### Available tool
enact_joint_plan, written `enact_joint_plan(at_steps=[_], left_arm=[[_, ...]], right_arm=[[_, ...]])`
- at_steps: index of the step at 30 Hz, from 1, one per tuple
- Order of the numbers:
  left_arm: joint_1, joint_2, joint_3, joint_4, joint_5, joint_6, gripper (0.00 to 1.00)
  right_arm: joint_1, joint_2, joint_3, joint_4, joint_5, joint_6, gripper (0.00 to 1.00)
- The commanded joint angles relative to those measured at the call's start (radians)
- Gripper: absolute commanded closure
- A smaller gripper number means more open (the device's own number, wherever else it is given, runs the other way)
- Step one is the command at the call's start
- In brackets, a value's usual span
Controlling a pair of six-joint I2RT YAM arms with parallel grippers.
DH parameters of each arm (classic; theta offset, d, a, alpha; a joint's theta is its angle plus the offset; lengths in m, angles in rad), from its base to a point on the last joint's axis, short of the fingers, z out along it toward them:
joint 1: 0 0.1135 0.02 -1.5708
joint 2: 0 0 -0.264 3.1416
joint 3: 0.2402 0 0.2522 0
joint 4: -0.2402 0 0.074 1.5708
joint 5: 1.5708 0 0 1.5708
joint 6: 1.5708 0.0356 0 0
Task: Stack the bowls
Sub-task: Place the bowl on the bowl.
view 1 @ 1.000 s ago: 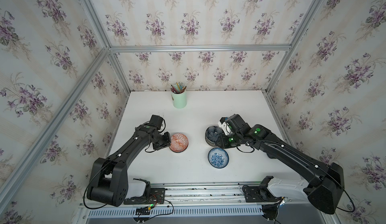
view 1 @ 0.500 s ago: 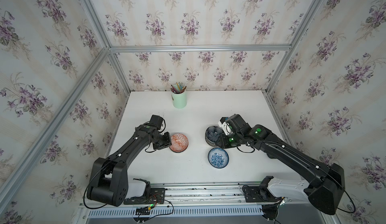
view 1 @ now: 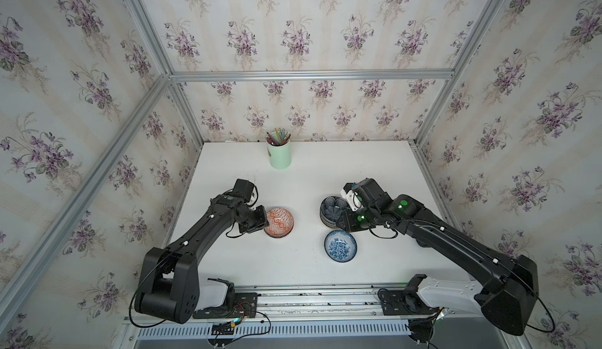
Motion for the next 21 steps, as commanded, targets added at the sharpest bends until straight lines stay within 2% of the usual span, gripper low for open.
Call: enact_joint_plan(at_steps=[1, 7, 21], left_arm=[[0.000, 0.006, 0.005, -0.002, 0.000, 0.008, 0.74], [0.000, 0.017, 0.006, -0.002, 0.000, 0.011, 0.81], [0.001, 0.037, 0.009, -0.003, 0.000, 0.012, 0.87]], right_arm=[[0.001, -0.003, -0.003, 0.003, 0.003, 0.005, 0.63], [0.001, -0.001, -0.002, 0.003, 0.003, 0.005, 0.63], [0.001, 0.006, 0.001, 0.004, 0.000, 0.004, 0.63]])
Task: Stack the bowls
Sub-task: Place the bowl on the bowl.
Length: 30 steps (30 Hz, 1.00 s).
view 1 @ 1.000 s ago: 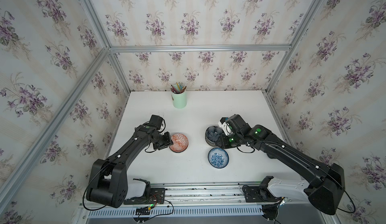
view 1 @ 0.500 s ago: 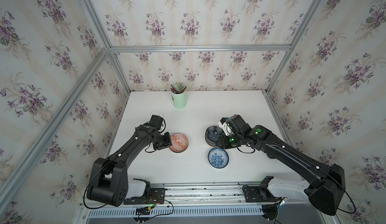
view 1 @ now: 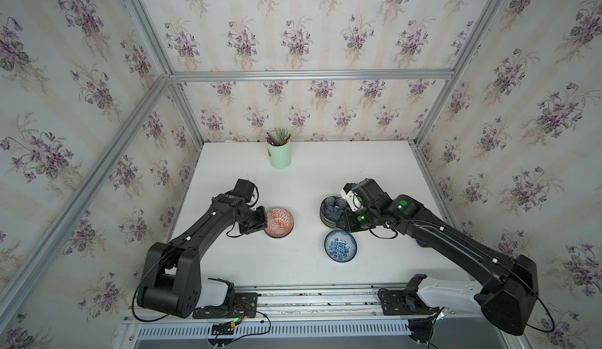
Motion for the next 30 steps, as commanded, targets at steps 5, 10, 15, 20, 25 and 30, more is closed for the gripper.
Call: enact_joint_plan(at_steps=[5, 10, 15, 20, 25, 30], left_arm=[[0.000, 0.012, 0.006, -0.004, 0.002, 0.013, 0.90], [0.000, 0.010, 0.006, -0.004, 0.002, 0.014, 0.88], [-0.001, 0.000, 0.006, -0.007, 0.002, 0.014, 0.84], [-0.001, -0.031, 0.016, -0.032, 0.001, 0.010, 0.75], [0.000, -0.093, 0.036, -0.093, -0.029, 0.006, 0.59], [-0.001, -0.205, 0.042, -0.164, -0.024, -0.001, 0.50]], right_arm=[[0.001, 0.005, 0.007, 0.004, 0.000, 0.005, 0.63], [0.001, 0.008, 0.007, 0.004, -0.001, 0.004, 0.63], [0.001, 0.005, 0.006, 0.005, 0.001, 0.005, 0.63], [0.001, -0.001, -0.004, 0.002, 0.010, 0.004, 0.63], [0.001, -0.014, -0.036, -0.003, 0.063, 0.006, 0.63], [0.001, -0.039, -0.106, 0.004, 0.112, 0.026, 0.62]])
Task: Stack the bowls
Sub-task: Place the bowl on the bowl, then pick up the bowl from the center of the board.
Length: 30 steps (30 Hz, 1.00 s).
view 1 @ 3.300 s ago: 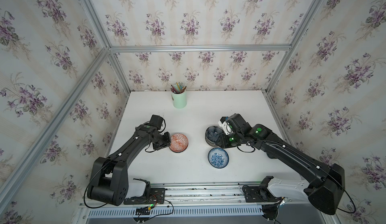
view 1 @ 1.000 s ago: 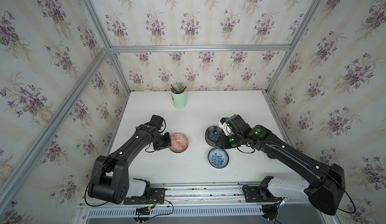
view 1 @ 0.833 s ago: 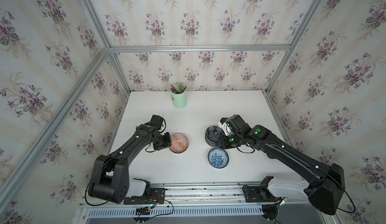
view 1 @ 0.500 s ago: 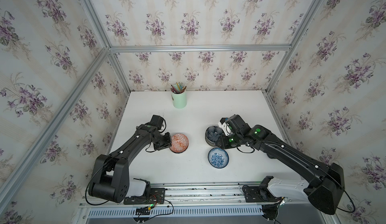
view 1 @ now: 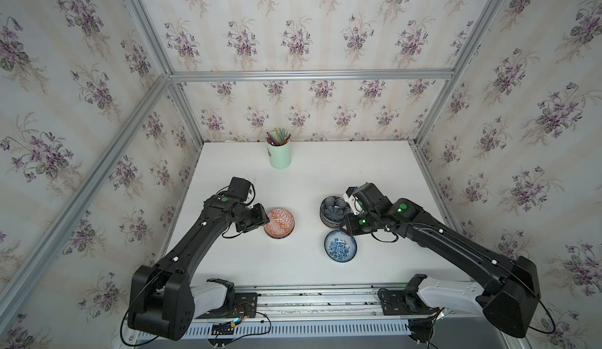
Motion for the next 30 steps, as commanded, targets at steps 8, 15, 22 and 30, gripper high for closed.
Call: enact_joint_plan(at_steps=[8, 15, 22, 30], left_arm=[[-0.010, -0.257, -0.087, -0.098, 0.106, -0.053, 0.49], [-0.017, -0.323, -0.113, -0.121, 0.121, -0.074, 0.49], [-0.023, -0.337, -0.119, -0.129, 0.113, -0.085, 0.50], [-0.022, -0.327, -0.118, -0.127, 0.113, -0.081, 0.50]], right_arm=[[0.001, -0.065, -0.159, 0.045, 0.060, 0.064, 0.63], [0.002, -0.049, -0.166, 0.042, 0.109, 0.089, 0.65], [0.004, -0.031, -0.173, 0.051, 0.120, 0.110, 0.68], [0.010, 0.001, -0.185, 0.066, 0.116, 0.117, 0.69]])
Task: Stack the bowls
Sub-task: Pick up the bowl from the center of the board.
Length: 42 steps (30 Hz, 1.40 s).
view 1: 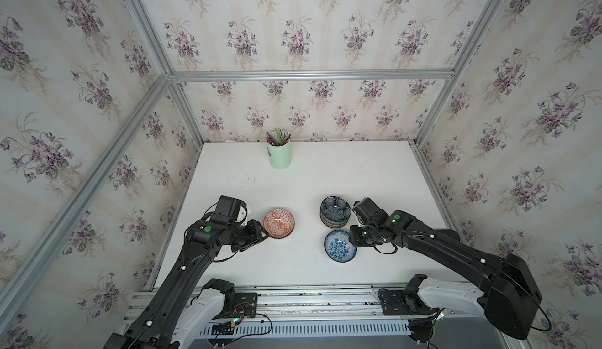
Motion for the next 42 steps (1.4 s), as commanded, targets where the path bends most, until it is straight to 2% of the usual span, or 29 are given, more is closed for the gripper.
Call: enact_joint_plan(at_steps=[1, 7, 13, 18, 29, 42], left_arm=[[0.001, 0.001, 0.000, -0.005, 0.005, 0.005, 0.50], [0.001, 0.005, 0.001, -0.003, 0.005, 0.007, 0.50], [0.001, 0.005, 0.002, 0.001, 0.015, 0.013, 0.50], [0.000, 0.010, 0.004, 0.002, 0.016, 0.016, 0.50], [0.001, 0.007, 0.004, 0.004, 0.020, 0.017, 0.50], [0.001, 0.003, 0.001, 0.003, 0.025, 0.019, 0.50]], right_arm=[[0.005, 0.005, 0.000, 0.011, 0.018, 0.014, 0.69], [0.011, 0.041, -0.001, 0.008, 0.043, 0.019, 0.69], [0.014, 0.068, -0.004, 0.020, 0.053, 0.019, 0.75], [0.014, 0.080, -0.005, 0.020, 0.056, 0.017, 0.77], [0.015, 0.076, -0.002, 0.017, 0.064, 0.018, 0.73], [0.014, 0.051, -0.001, 0.013, 0.063, 0.019, 0.72]])
